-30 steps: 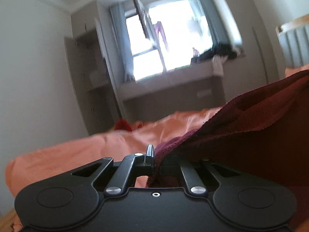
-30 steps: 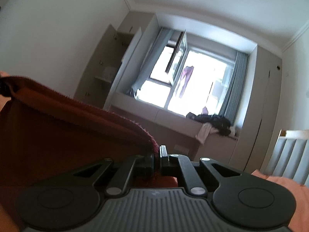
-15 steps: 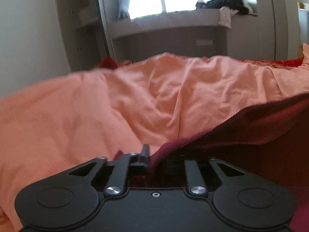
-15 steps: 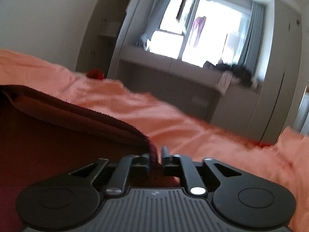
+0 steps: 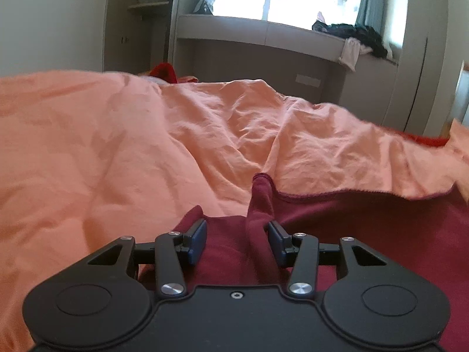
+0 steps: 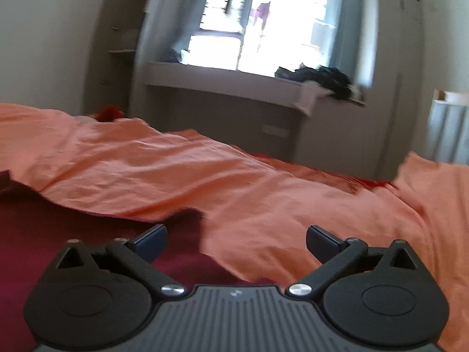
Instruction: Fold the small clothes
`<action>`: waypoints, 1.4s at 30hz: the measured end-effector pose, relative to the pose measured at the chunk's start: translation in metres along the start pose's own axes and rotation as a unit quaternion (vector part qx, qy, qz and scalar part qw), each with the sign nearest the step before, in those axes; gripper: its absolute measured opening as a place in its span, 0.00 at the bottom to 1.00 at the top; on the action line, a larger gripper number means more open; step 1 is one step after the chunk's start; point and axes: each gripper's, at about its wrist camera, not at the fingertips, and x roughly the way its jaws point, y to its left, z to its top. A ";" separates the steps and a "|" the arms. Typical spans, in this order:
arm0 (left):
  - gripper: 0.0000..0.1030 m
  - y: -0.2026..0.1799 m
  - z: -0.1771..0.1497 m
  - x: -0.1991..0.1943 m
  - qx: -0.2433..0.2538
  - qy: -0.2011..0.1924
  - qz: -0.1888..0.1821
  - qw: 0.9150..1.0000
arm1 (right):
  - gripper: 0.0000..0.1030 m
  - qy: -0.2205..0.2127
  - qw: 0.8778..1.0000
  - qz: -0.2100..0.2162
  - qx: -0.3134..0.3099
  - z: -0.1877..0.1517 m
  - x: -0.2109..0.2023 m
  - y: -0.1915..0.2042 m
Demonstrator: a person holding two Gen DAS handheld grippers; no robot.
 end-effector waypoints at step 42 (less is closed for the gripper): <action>0.99 0.033 -0.117 -0.152 -0.142 -0.112 -0.021 0.983 | 1.00 -0.071 0.990 0.119 -0.031 -0.046 -0.125 0.094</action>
